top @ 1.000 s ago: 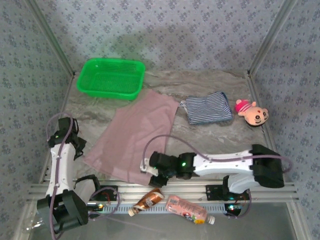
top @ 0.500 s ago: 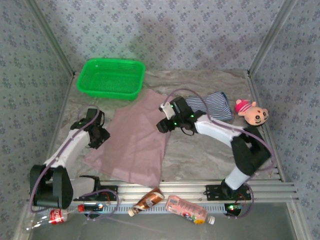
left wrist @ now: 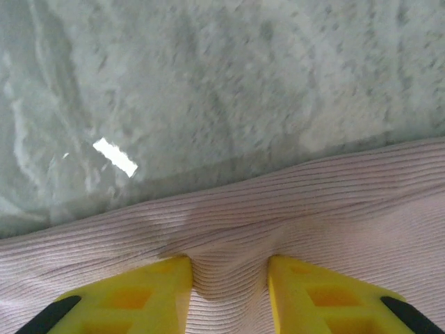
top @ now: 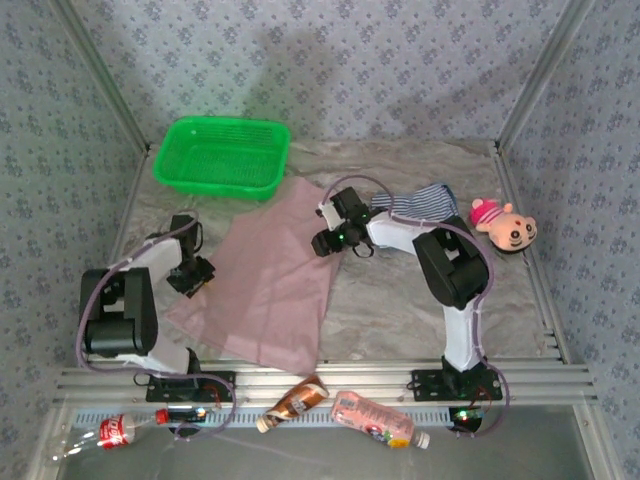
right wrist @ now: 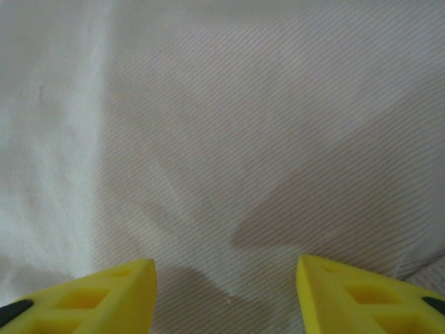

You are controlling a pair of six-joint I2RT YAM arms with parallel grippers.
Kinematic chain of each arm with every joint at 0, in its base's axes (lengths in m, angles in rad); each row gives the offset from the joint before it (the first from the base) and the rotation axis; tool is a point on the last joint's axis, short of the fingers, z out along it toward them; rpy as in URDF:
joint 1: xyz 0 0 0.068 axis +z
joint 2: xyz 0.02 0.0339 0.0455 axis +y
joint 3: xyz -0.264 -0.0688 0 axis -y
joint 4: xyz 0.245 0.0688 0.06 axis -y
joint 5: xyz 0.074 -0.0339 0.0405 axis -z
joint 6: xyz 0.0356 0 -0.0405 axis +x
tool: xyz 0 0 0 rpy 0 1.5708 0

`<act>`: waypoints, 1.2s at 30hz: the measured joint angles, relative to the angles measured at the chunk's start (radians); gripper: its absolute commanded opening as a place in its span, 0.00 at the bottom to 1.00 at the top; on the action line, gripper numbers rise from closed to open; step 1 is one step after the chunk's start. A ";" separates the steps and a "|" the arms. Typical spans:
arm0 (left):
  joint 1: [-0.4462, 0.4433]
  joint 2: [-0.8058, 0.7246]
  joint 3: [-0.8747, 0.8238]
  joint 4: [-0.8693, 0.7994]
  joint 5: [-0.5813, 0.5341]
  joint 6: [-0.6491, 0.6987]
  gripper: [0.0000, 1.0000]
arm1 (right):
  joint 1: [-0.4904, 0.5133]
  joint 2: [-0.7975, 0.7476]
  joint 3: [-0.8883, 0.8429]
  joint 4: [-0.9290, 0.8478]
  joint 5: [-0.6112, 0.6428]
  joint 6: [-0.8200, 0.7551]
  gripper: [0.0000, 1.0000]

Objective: Fold and stack the tank tops

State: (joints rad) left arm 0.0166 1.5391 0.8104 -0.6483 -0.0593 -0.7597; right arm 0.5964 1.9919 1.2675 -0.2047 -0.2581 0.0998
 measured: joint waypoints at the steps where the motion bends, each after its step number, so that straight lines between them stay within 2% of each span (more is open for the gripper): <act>1: 0.006 0.016 0.016 -0.001 0.000 0.014 0.35 | 0.004 0.000 -0.005 0.000 0.000 0.006 0.57; 9: 0.060 0.155 0.167 -0.044 -0.005 0.168 0.35 | 0.071 -0.033 -0.059 0.034 0.036 0.108 0.57; 15: 0.073 0.283 0.330 -0.062 -0.087 0.303 0.36 | 0.151 -0.066 -0.094 0.040 0.041 0.224 0.57; 23: 0.082 0.411 0.517 -0.074 -0.159 0.440 0.41 | 0.130 -0.151 -0.135 -0.031 0.026 0.278 0.58; 29: 0.072 0.411 0.587 -0.110 -0.150 0.499 0.47 | 0.040 -0.227 -0.112 -0.073 0.034 0.214 0.57; 33: 0.043 0.342 0.602 -0.175 -0.125 0.495 0.49 | -0.006 -0.166 -0.026 -0.096 0.042 0.143 0.57; 36: 0.011 0.219 0.557 -0.224 -0.072 0.451 0.49 | -0.026 -0.091 0.041 -0.103 0.043 0.097 0.55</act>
State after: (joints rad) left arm 0.0280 1.7580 1.3670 -0.8726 -0.1310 -0.3088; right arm 0.5709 1.9011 1.3087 -0.3073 -0.2146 0.1963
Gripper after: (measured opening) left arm 0.485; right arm 0.561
